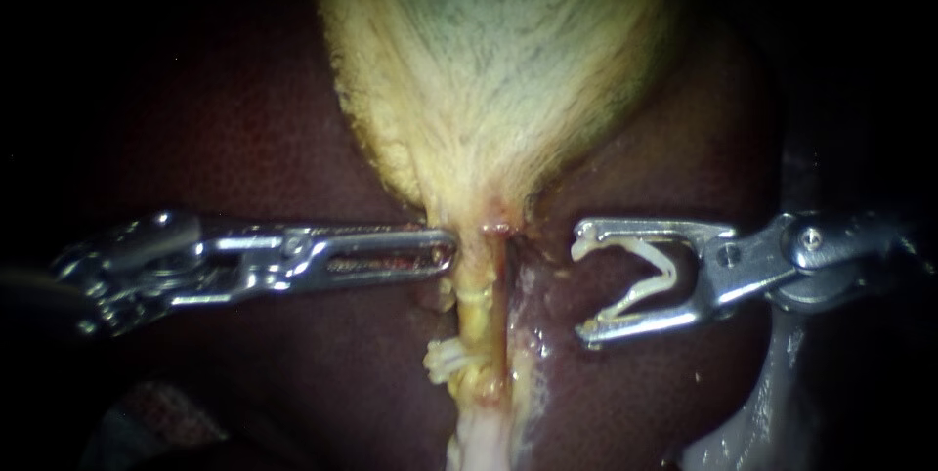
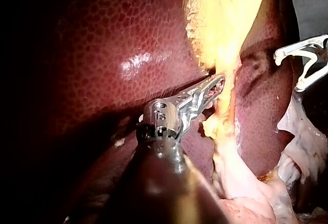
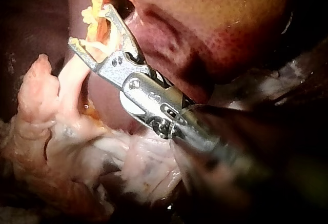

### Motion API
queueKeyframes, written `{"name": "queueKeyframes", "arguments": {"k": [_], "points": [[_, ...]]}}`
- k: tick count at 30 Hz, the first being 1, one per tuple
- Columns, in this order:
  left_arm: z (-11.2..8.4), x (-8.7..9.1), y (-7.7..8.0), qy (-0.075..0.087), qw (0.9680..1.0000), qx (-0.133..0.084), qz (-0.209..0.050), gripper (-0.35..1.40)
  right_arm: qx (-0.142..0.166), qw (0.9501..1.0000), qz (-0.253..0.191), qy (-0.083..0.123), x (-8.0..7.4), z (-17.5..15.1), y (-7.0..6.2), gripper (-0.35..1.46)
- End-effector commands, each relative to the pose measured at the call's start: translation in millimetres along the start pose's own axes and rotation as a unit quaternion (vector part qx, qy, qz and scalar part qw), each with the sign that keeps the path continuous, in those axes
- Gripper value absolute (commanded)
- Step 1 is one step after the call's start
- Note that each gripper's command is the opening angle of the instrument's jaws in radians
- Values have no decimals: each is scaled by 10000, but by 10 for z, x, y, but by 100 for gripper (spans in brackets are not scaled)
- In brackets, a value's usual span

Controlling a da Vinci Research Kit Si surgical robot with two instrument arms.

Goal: Clipping third clip left tube

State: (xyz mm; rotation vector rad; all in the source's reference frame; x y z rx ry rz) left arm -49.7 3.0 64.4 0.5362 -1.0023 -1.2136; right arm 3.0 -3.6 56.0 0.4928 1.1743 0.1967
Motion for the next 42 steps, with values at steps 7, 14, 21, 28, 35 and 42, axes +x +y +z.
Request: {"name": "queueKeyframes", "arguments": {"k": [7, 14, 21, 28, 35, 42], "points": [[-5, -1, 1, 9, 10000, 14, 1, -35, -11, 10000, -17, -2, -5, 5, 0, 60], [-34, -3, 11, 11, 10000, 9, 2, -35, 39, 9994, 344, 2, -20, 34, -1, 60], [-60, -9, 19, -22, 10000, -51, -11, -35, 147, 9948, 1003, -1, -34, 83, -4, 60], [-66, -11, 19, -32, 10000, -68, -18, -35, 263, 9904, 1355, -20, -48, 123, 3, 56], [-69, -10, 16, -32, 10000, -69, -19, -35, 222, 9880, 1526, -29, -72, 135, 26, 55], [-71, -10, 12, -35, 10000, -74, -23, -35, 178, 9873, 1576, -110, -93, 146, 41, 54]]}}
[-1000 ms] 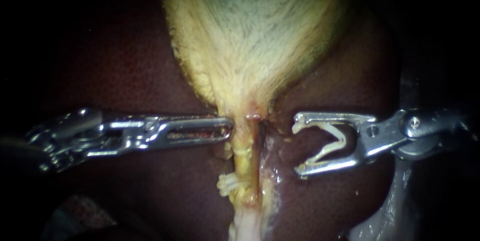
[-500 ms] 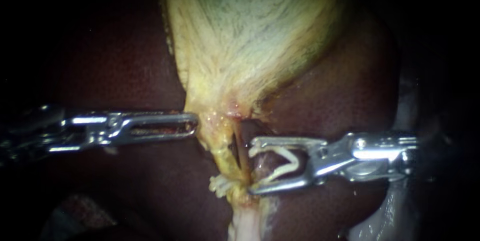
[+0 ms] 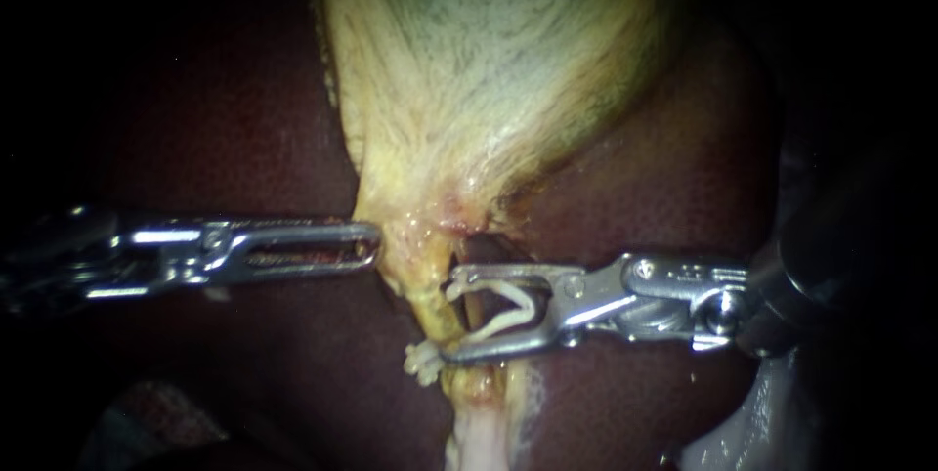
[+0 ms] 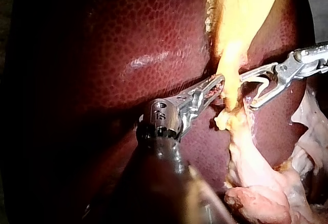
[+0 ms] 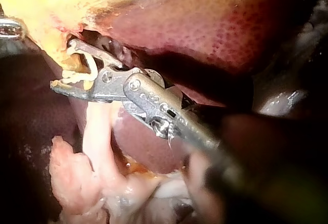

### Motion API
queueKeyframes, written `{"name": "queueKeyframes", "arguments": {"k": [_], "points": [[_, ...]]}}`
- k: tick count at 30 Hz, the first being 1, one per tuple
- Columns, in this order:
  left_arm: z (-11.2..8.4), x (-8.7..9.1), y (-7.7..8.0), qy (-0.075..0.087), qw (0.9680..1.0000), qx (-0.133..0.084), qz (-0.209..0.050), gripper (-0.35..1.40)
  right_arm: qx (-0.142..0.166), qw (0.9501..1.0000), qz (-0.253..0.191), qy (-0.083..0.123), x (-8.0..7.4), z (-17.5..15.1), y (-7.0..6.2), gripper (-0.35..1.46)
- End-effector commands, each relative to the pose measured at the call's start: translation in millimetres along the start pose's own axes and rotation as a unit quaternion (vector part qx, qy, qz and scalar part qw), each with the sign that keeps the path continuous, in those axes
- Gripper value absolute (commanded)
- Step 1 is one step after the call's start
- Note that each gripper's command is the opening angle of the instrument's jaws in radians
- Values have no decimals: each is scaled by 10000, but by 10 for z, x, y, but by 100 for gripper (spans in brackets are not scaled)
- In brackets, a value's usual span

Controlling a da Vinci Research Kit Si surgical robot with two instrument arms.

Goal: Clipping third clip left tube

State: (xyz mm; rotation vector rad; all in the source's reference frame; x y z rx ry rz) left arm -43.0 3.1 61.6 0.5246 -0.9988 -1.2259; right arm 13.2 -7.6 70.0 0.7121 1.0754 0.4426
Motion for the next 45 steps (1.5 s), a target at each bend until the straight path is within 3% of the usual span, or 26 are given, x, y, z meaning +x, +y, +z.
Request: {"name": "queueKeyframes", "arguments": {"k": [1, 12, 21, 30, 45], "points": [[0, 0, -1, -1, 10000, -10, -1, -35, -21, 10000, -12, -29, -2, 3, 2, 54], [-1, -5, -11, -8, 10000, -20, 35, -35, 132, 9998, -2, -121, -7, 40, -2, 54], [3, -6, -12, -14, 10000, -26, 61, -35, 264, 9995, -17, -150, 0, 60, -11, 54], [3, -6, -12, -14, 10000, -26, 61, -35, 319, 9994, -4, -96, 7, 53, -12, 53], [3, -6, -12, -15, 10000, -27, 61, -35, 292, 9995, 79, 19, 34, 39, -16, 44]]}}
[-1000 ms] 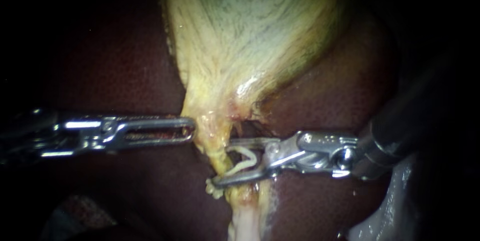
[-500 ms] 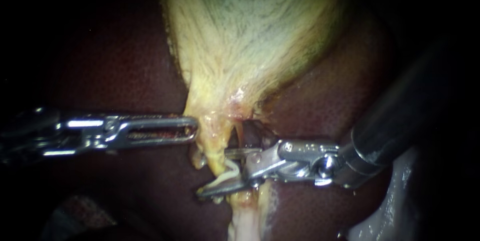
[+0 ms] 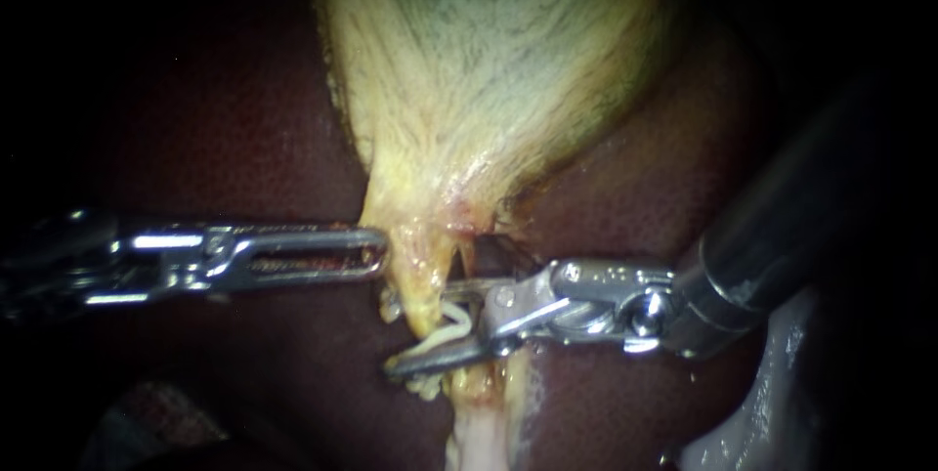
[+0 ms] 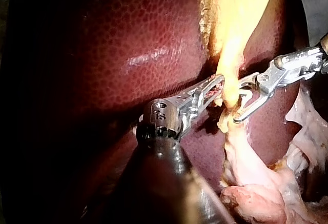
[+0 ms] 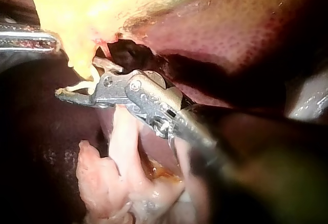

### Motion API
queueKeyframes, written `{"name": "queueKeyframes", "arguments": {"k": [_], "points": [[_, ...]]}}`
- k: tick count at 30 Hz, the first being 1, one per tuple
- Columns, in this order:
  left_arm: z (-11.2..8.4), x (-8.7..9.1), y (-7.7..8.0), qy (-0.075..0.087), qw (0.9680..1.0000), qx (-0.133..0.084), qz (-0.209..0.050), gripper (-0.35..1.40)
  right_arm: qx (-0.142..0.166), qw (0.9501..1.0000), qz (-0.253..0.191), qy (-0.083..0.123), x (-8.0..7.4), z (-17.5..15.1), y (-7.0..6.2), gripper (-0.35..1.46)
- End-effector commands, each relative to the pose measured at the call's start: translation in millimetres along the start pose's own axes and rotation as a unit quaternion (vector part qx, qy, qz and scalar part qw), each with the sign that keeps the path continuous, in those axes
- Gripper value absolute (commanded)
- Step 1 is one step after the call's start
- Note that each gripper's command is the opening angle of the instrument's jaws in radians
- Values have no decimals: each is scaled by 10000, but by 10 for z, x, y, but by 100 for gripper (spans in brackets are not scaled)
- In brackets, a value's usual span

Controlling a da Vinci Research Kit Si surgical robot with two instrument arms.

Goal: Clipping third clip left tube

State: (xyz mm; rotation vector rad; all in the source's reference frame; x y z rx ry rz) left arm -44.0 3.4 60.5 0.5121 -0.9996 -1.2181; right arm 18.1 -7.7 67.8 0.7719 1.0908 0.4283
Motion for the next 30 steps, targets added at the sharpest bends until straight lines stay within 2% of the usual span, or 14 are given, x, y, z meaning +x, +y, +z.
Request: {"name": "queueKeyframes", "arguments": {"k": [1, 11, 15, 17, 20, 24, 30], "points": [[0, 0, 0, -1, 10000, -1, -2, -35, 1, 10000, -1, -2, 0, 0, 0, 43], [1, 0, 0, -2, 10000, -2, -2, -35, 1, 10000, 20, -5, -3, 0, 2, 37], [1, 0, 0, -2, 10000, -3, -2, -35, -37, 10000, 17, -56, -5, -2, 1, 19], [1, 0, 0, -2, 10000, -3, -2, -35, -106, 9999, 16, -97, -6, -4, 1, -2], [1, 0, 0, -2, 10000, -3, -2, -35, -186, 9997, 18, -166, -7, -7, 1, -24], [1, 0, 0, -2, 10000, -2, -2, -35, -188, 9997, 20, -165, -6, -7, 2, -34], [1, 0, 0, -2, 10000, -3, -3, -35, -199, 9996, 18, -193, -7, -6, 2, -35]]}}
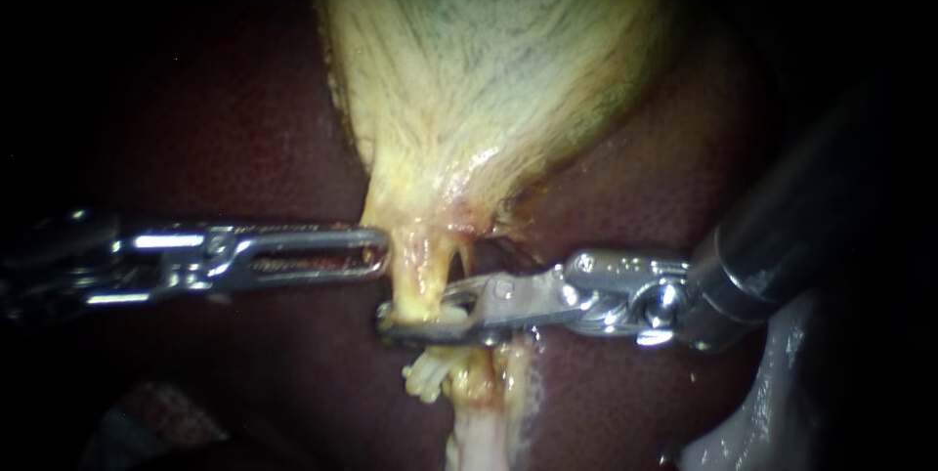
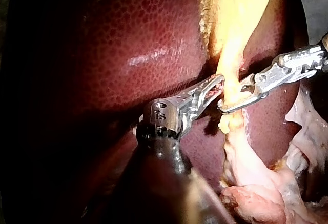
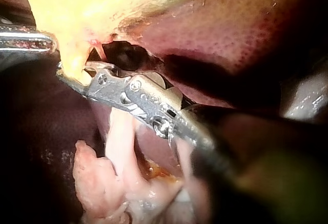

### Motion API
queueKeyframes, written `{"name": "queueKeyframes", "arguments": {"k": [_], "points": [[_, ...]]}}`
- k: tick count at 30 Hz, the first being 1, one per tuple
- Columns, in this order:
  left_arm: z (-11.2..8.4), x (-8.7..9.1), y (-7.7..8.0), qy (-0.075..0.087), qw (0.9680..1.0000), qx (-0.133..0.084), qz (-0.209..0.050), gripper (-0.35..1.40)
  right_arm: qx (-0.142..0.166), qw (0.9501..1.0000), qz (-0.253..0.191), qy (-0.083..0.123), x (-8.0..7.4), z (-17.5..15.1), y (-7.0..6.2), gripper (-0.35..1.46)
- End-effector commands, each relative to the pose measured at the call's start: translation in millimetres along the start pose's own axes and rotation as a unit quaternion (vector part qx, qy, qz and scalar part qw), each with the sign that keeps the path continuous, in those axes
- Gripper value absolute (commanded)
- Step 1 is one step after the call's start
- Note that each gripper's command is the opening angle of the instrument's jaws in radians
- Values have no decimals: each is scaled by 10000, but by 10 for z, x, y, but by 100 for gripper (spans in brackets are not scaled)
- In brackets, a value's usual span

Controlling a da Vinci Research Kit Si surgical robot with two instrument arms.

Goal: Clipping third clip left tube

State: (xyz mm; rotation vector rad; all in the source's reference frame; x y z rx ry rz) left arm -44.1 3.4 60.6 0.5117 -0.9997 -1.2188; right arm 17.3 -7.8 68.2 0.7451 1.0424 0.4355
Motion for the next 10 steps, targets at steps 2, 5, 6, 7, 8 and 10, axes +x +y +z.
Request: {"name": "queueKeyframes", "arguments": {"k": [2, 5, 6, 7, 8, 10], "points": [[0, 0, 0, 0, 10000, -1, -1, -35, -3, 10000, -3, -2, -1, 1, 0, -35], [1, 0, 0, 0, 10000, -1, -1, -35, -2, 10000, -6, -3, -1, 1, 0, -35], [1, 0, 0, 0, 10000, -1, -1, -35, -2, 10000, -6, -3, -2, 1, 0, -35], [1, 0, 0, -1, 10000, -2, -1, -35, -2, 10000, -7, -3, -2, 1, 0, -35], [1, 0, 0, -1, 10000, -2, -1, -35, -2, 10000, -7, -3, -2, 1, 0, -35], [1, 0, 0, -1, 10000, -3, -1, -35, -2, 10000, -8, -3, -2, 1, 0, -35]]}}
